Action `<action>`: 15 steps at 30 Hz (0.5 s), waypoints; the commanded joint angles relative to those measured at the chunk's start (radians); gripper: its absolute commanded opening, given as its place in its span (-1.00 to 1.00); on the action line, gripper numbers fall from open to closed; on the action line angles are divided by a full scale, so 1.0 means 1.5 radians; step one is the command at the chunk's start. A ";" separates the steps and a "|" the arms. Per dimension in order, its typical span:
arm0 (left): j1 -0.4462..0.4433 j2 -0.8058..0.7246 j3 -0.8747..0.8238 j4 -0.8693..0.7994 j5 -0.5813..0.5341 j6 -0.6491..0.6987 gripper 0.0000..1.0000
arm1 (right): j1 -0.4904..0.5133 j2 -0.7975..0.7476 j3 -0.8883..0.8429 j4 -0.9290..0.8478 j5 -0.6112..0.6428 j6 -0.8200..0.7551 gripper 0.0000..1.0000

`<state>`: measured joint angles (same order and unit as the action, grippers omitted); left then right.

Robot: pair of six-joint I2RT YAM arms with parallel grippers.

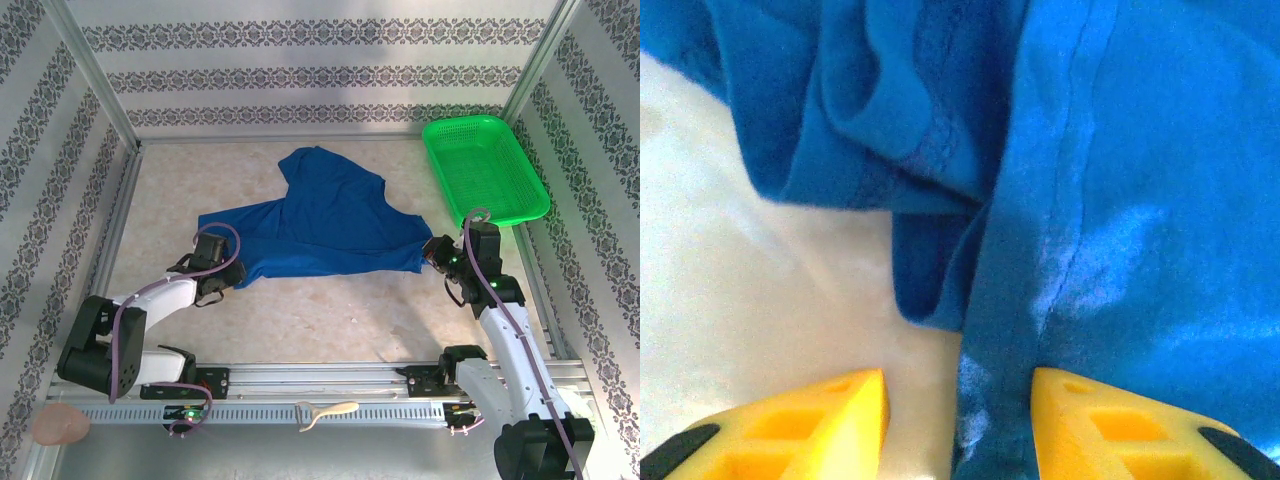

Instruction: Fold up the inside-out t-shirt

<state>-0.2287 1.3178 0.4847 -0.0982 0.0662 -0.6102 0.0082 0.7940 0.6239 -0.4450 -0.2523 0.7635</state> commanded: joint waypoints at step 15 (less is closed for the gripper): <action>-0.006 -0.061 -0.065 0.177 0.091 -0.020 -0.39 | -0.002 -0.003 0.012 -0.003 0.005 0.003 -1.00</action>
<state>-0.2302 1.2659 0.4000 0.0616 0.1329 -0.6209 0.0082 0.7925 0.6239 -0.4458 -0.2523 0.7631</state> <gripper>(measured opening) 0.287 0.057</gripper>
